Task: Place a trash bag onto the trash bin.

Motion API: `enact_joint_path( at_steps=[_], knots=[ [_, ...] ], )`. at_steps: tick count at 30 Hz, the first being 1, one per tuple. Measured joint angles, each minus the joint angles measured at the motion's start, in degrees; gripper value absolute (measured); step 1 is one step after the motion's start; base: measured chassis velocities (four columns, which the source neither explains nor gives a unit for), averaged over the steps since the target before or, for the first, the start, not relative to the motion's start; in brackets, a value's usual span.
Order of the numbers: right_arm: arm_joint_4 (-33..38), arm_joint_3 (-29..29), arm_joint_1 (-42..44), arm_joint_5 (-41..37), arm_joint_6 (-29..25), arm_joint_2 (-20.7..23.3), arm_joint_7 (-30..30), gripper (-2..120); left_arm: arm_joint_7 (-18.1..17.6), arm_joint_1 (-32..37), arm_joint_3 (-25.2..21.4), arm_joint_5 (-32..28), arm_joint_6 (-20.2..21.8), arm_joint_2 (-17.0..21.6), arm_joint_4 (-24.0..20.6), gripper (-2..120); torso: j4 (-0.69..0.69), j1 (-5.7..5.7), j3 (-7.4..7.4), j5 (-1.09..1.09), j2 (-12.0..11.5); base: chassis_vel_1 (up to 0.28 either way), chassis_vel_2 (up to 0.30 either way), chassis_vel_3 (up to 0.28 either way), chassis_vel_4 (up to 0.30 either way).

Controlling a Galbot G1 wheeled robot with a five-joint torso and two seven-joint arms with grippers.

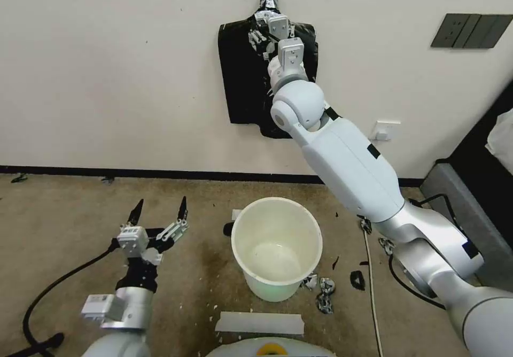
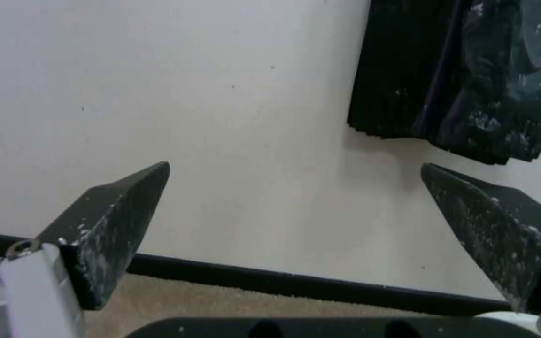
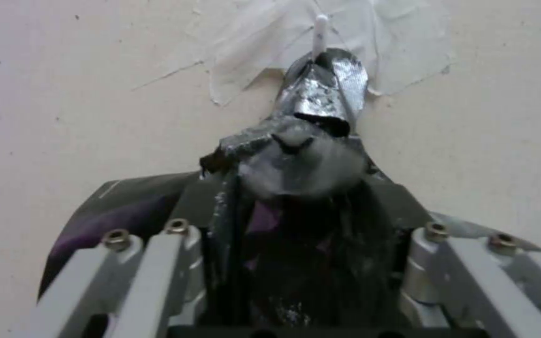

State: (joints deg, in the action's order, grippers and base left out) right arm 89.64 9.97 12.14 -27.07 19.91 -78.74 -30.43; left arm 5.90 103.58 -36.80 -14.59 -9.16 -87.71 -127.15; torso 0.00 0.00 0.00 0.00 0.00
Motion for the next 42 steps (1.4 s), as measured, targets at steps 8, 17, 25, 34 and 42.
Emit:
enact_joint_path(
  at_steps=[8,17,25,34,42],
  knots=[
    [-0.33,-0.35,0.09,-0.05,-0.1,-0.04,0.0,18,-0.01,0.01,0.31,0.19,-0.03,-0.14,0.37,100,0.0,0.0,0.0,0.0,0.0,0.0,0.0,0.0,0.0],
    [0.36,-0.26,0.03,-0.21,-0.05,-0.13,-0.16,0,-0.02,-0.01,0.5,0.38,-0.01,-0.2,0.54,100,0.0,0.0,0.0,0.0,0.0,0.0,0.0,0.0,0.0],
    [2.94,-0.23,1.88,-0.28,0.89,0.82,-0.38,0,-0.02,0.0,0.46,0.38,-0.01,-0.22,0.58,100,0.0,0.0,0.0,0.0,0.0,0.0,0.0,0.0,0.0],
    [6.84,-0.31,5.71,-0.31,1.76,2.11,-0.39,0,-0.01,-0.13,0.65,0.52,0.11,-0.35,0.68,100,0.0,0.0,0.0,0.0,0.0,0.0,0.0,0.0,0.0],
    [8.68,-0.29,8.15,-0.22,1.91,2.36,-0.35,0,-0.01,-0.05,0.56,0.57,0.13,-0.34,0.63,100,0.0,0.0,-0.01,0.0,0.0,0.0,0.0,0.0,0.0]
  ],
)
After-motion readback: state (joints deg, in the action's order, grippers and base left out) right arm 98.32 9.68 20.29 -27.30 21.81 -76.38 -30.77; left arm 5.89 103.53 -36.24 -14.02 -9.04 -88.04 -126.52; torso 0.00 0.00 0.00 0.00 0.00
